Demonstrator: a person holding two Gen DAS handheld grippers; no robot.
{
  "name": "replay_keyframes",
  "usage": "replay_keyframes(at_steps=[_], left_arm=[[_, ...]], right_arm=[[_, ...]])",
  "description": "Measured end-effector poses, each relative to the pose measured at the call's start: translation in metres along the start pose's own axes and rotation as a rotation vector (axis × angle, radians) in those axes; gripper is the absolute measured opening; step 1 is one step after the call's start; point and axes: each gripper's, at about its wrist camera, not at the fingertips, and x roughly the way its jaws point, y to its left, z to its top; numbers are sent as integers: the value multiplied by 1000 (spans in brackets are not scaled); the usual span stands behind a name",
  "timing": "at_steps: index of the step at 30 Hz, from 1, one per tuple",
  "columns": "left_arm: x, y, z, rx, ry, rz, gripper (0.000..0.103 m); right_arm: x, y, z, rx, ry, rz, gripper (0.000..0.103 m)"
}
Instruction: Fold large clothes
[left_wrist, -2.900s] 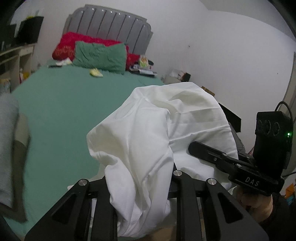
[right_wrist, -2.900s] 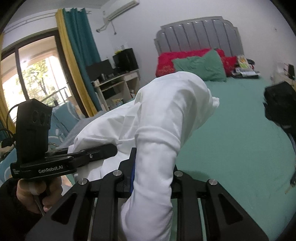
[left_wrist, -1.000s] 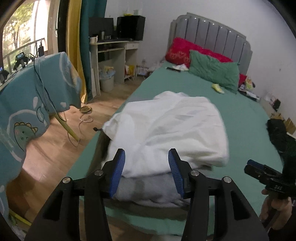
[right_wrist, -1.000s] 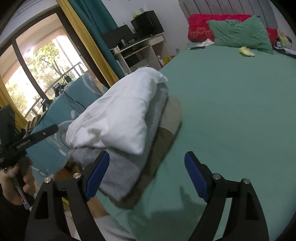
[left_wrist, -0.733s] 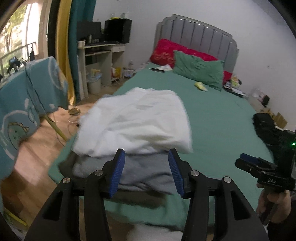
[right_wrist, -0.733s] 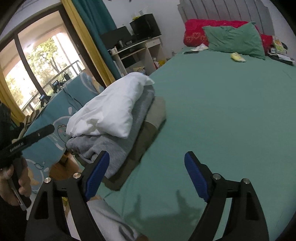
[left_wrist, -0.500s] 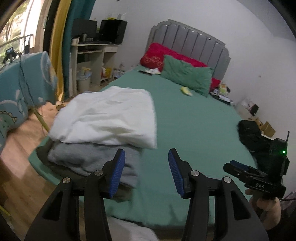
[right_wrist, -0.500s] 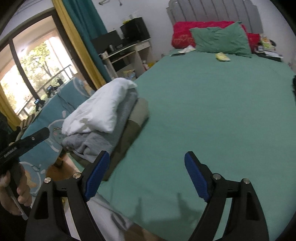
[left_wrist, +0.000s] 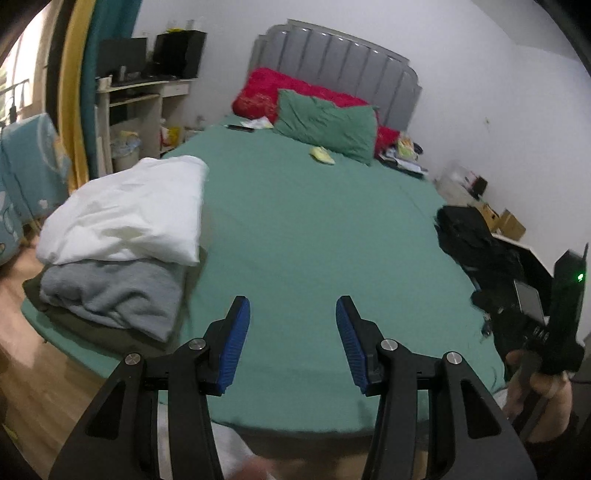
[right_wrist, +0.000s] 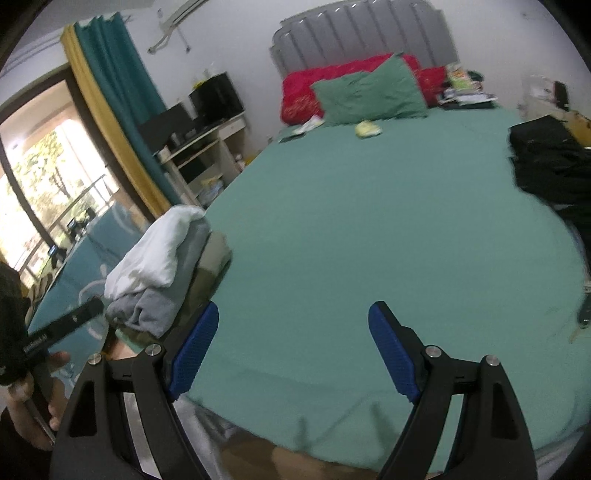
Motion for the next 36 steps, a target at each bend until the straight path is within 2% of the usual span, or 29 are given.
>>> replay_keyframes(at_steps=[3,8,11,13,15,20,26,33,36], left_arm=[[-1,-24,1,31,-5,-22,51],[-15,-61,7,70,-68,8,52],[-27,-79,13,84,-128,-13,59],[-37,-90,16,95,-178,-20,64],[-46,-99,18,105,-219,-24,65],[-74,-119,26,129,-331,-14,71],[-101,-126,29,147,-427,10,78],[-112,-120,30,156,-458,-11,80],[-113,-115,29,151,-467,-43,80]], right_arm=[[-24,-14,4,9,-48,-33,83],[-63,-29,13,13,-129,-76,84],[-83,-31,16,0,-173,-96,85],[-95,-31,17,-14,-199,-106,92],[-107,-28,19,-35,-228,-116,96],[-130,-18,23,-75,-279,-129,97],[-154,2,25,-134,-350,-136,97],[-168,23,25,-199,-401,-149,98],[-168,26,22,-213,-414,-162,99]])
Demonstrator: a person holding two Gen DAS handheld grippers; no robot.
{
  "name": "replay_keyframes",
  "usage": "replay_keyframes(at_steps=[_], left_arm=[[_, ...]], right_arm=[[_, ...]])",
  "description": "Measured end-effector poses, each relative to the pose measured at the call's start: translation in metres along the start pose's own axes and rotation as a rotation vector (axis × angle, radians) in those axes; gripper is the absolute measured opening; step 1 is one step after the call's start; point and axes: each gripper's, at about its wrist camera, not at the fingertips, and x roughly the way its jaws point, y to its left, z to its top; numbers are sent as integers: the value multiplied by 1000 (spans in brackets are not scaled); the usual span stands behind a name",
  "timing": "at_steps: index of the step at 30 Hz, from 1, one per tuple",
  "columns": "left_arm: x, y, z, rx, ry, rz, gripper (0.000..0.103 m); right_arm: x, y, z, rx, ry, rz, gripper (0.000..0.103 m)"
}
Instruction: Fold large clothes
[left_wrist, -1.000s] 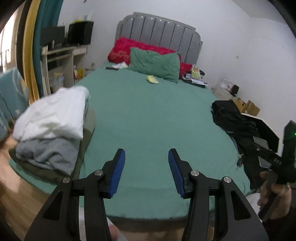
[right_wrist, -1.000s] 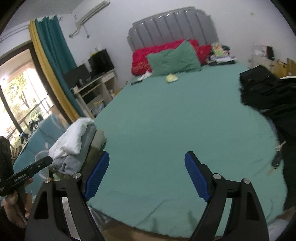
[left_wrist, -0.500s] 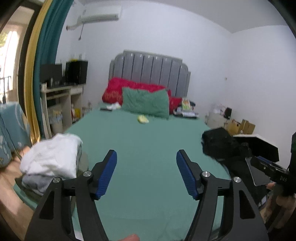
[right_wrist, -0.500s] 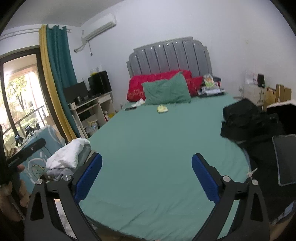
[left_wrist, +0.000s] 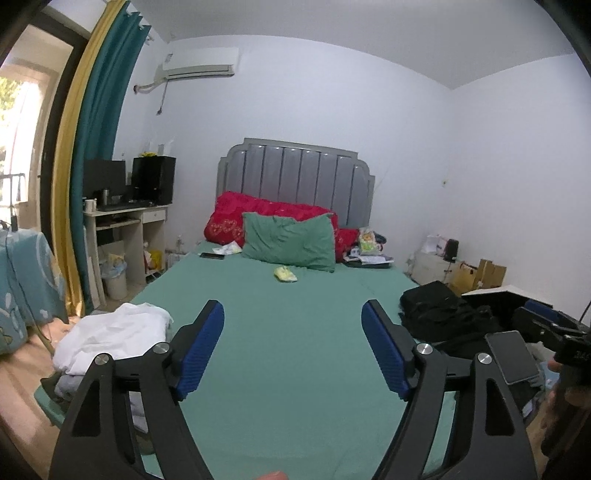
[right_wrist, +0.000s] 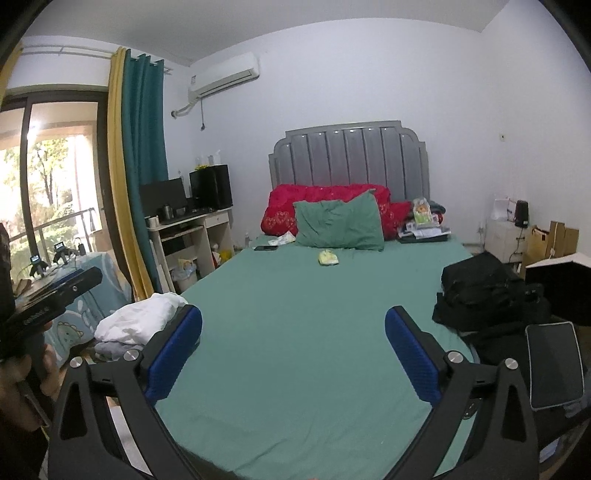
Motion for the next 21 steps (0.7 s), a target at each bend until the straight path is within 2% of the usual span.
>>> replay_keyframes(at_steps=[2,14,21], left_arm=[[0,3,-2,-5,-6,-15,80],[18,20,-13,-25,15,49,80],[26,22,-19,-26,37,49,80]], right_arm=[[3,2,-2,-10,-2,-7,99],[28,4,-18,-20,50,-8,99],[38,6,-23,-27,80,0,99]])
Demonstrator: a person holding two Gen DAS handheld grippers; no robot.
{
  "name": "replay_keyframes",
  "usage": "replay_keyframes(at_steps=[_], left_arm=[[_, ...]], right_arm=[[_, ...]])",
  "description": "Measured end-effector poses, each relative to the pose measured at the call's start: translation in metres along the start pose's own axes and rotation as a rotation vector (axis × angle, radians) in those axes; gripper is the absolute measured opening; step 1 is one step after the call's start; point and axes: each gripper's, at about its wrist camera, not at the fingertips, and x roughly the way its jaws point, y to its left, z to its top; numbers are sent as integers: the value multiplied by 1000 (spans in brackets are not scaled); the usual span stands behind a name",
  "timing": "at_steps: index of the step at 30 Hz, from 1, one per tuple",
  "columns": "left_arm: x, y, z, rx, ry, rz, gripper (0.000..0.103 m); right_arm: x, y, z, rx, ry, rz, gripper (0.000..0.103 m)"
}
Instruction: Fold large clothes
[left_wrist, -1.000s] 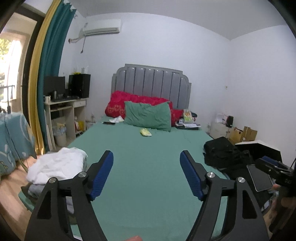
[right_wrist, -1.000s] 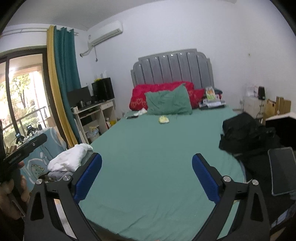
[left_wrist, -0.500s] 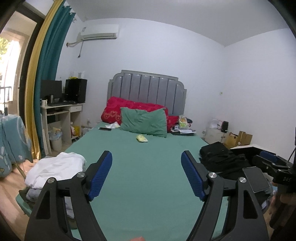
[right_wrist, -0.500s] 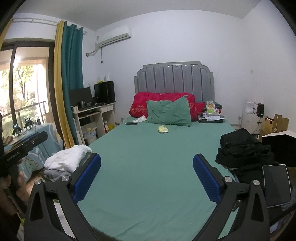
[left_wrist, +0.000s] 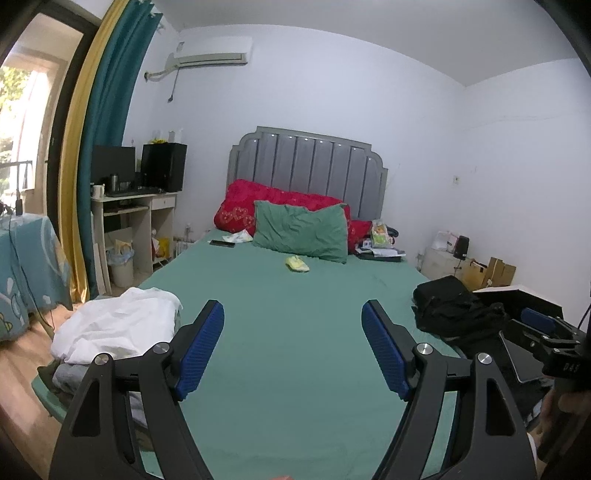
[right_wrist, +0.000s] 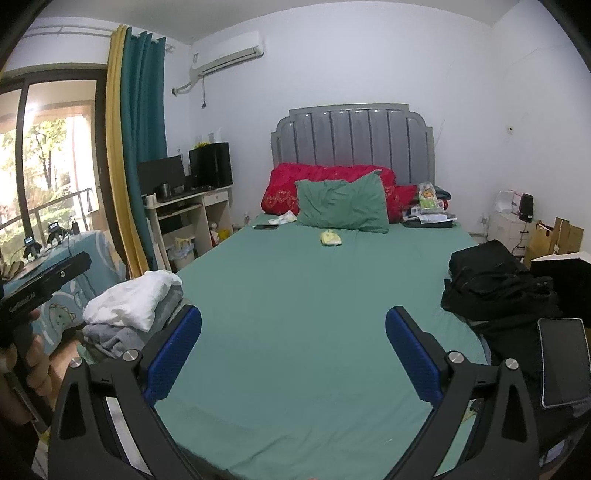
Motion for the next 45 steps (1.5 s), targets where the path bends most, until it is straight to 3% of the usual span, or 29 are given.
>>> replay_keyframes(at_steps=[45], left_arm=[[2,-5,1,26,-4,-19,80]], right_arm=[[2,4,7,5,5,13,99]])
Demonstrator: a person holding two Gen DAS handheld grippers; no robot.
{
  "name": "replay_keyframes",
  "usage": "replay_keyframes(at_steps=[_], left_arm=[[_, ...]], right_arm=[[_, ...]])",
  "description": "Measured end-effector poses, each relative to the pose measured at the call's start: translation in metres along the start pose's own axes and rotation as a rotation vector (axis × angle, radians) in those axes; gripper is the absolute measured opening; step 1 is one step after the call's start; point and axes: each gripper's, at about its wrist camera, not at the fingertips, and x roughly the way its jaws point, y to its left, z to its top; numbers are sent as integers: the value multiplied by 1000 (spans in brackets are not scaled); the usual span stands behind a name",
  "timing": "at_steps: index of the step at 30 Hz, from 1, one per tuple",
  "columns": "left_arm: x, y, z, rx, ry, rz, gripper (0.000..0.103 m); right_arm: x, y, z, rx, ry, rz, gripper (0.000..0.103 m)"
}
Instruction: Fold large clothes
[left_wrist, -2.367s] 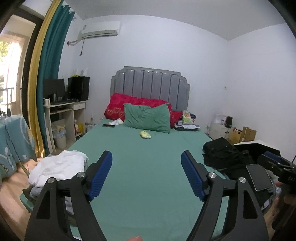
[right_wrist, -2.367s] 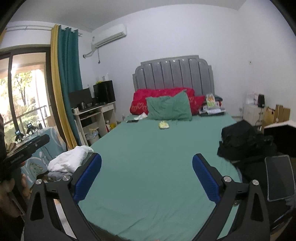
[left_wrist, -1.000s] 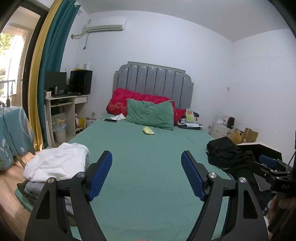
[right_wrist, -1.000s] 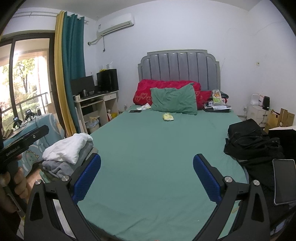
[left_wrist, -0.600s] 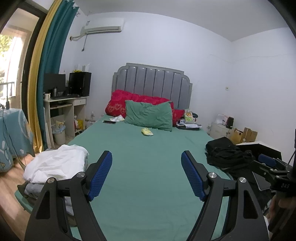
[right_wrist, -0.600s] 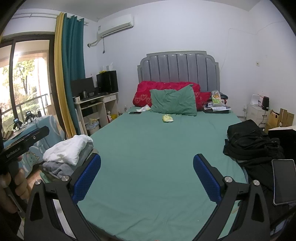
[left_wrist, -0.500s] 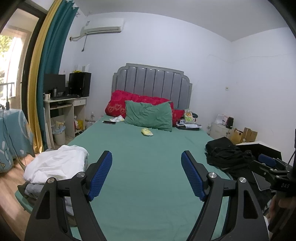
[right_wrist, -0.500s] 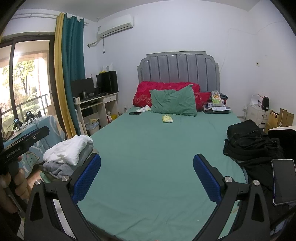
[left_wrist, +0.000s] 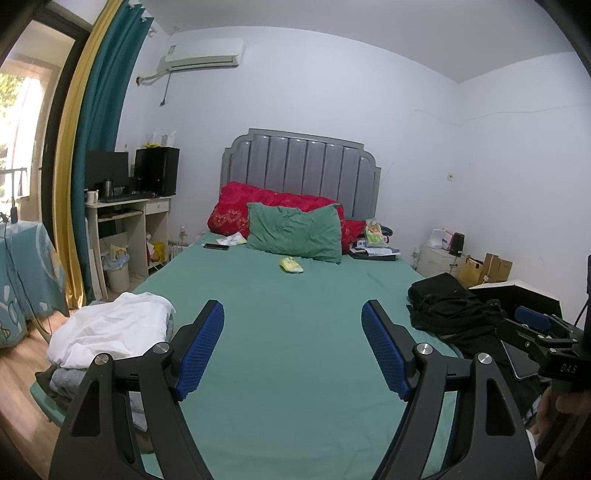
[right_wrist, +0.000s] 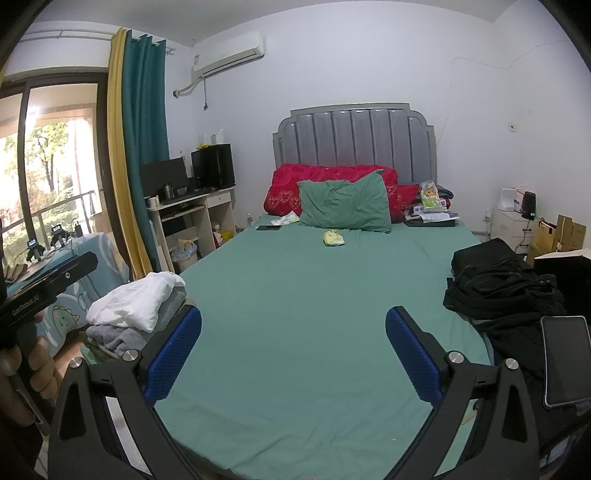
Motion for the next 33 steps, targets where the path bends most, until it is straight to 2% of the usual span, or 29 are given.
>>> replay_keyframes(at_steps=[33], left_arm=[[0,-1,-1,0,-2,-2,80]], right_arm=[[-4,4,2,2,4,-6,99]])
